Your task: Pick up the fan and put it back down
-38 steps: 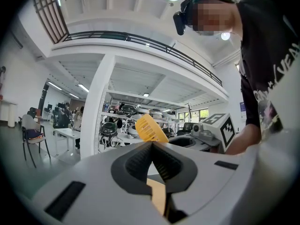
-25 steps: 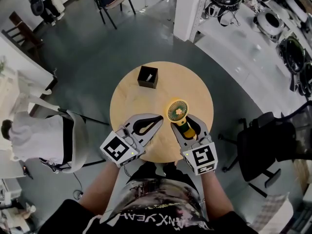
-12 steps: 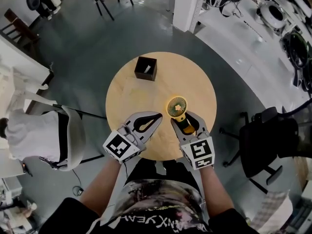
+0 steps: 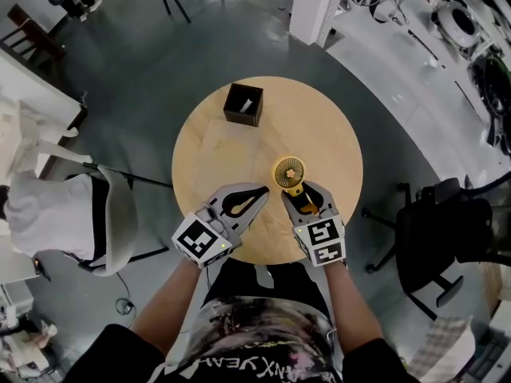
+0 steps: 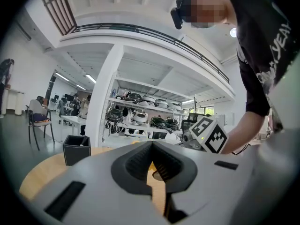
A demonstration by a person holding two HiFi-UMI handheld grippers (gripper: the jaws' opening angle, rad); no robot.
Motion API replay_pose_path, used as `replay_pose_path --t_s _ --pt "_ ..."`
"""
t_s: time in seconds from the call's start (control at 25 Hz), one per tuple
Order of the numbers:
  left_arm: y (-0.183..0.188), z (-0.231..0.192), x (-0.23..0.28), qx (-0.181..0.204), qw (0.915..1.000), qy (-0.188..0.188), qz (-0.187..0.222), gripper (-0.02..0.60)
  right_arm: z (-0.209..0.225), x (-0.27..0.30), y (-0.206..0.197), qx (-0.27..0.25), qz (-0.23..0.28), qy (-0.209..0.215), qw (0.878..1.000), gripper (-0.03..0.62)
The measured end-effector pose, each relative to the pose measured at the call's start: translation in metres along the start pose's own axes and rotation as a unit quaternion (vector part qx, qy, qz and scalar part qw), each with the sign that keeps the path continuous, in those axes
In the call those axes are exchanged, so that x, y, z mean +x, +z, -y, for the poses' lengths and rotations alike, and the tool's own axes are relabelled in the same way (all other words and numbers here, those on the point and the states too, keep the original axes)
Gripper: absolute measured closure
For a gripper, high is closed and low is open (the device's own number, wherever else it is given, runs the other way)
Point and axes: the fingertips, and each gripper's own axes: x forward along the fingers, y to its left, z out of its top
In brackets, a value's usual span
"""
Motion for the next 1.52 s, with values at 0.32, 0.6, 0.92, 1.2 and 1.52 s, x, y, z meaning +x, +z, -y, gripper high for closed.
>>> replay_pose_path --t_s 0.32,0.6,0.92,1.2,1.52 --pt "-0.017 -0.003 0.005 -0.006 1.0000 0.003 -0.005 0.569 0.006 0.028 -0.036 0.011 -0.065 0.004 0.998 0.411" --pt "-0.020 0.002 0.007 -0.007 1.0000 0.002 -0.005 0.569 0.005 0.041 -0.071 0.011 -0.139 0.012 0.990 0.411" --pt "-0.014 0.006 0.000 -0.007 1.0000 0.004 -0.004 0.569 -0.001 0.043 -0.105 0.018 -0.217 0.017 0.976 0.411" --pt "-0.009 0.007 -0.005 -0.005 0.9999 0.006 -0.006 0.569 -0.002 0.044 -0.110 0.006 -0.240 0.008 0.971 0.410" --pt "-0.001 0.010 -0.005 -0.009 1.0000 0.002 -0.003 0.569 -0.004 0.046 -0.111 -0.002 -0.254 0.008 0.967 0.405"
